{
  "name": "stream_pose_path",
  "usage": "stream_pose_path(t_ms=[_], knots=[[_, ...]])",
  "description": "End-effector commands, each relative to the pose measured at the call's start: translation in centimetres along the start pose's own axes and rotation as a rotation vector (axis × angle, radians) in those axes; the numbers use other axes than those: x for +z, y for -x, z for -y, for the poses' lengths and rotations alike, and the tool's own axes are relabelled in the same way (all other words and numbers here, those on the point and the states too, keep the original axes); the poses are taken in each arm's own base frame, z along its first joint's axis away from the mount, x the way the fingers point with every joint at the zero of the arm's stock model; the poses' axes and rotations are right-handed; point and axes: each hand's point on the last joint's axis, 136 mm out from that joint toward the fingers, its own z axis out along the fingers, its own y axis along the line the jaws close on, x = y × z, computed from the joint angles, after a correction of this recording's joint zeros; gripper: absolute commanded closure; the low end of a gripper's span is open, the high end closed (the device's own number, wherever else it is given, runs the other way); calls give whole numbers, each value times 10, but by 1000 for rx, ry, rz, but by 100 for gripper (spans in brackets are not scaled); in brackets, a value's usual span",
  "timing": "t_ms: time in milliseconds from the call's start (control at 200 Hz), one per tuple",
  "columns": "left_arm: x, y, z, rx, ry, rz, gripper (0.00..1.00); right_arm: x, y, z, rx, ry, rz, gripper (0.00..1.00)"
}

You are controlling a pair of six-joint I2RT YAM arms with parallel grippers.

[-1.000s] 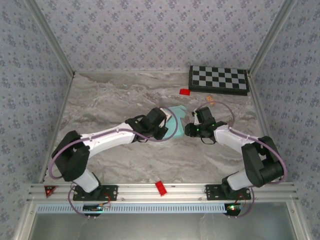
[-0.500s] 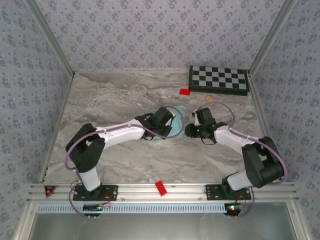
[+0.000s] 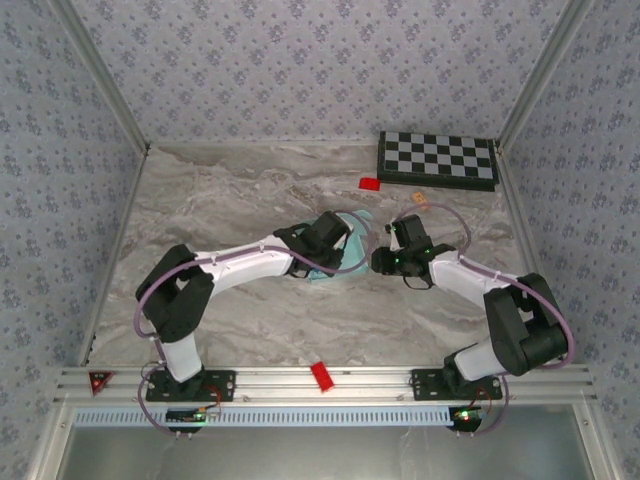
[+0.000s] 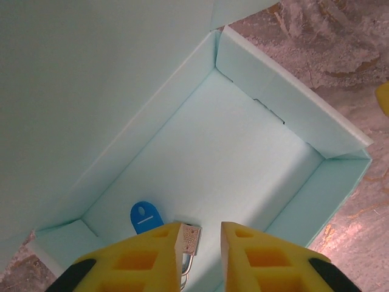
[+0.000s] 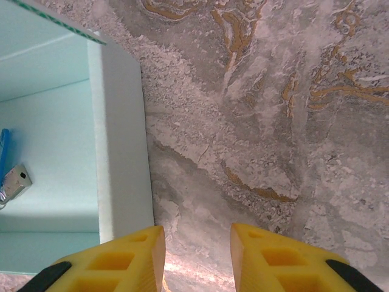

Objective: Fold the paper box

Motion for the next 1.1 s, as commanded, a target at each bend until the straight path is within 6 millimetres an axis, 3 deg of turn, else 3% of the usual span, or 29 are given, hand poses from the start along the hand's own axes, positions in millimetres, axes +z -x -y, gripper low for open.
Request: stream_pose_path(t_ms=[0,285,545,845,1099], knots=[[-33,23,2,-4,-23,74,75,-6,-3,7,2,-30,-1,65],[-83,32,-13,-17,2,172,65,-27,12,10,-57,-54,53,63],[-120,16,-59,-129,73,206,45,-49,32,0,-206,-25,107,56],[-125,-22,-89,-209,12,152,24,-57,50,-27,-413,76,115,51],[-112,-27,-91,-186,-65,131,13,-57,68,-38,-517,102,126,45]])
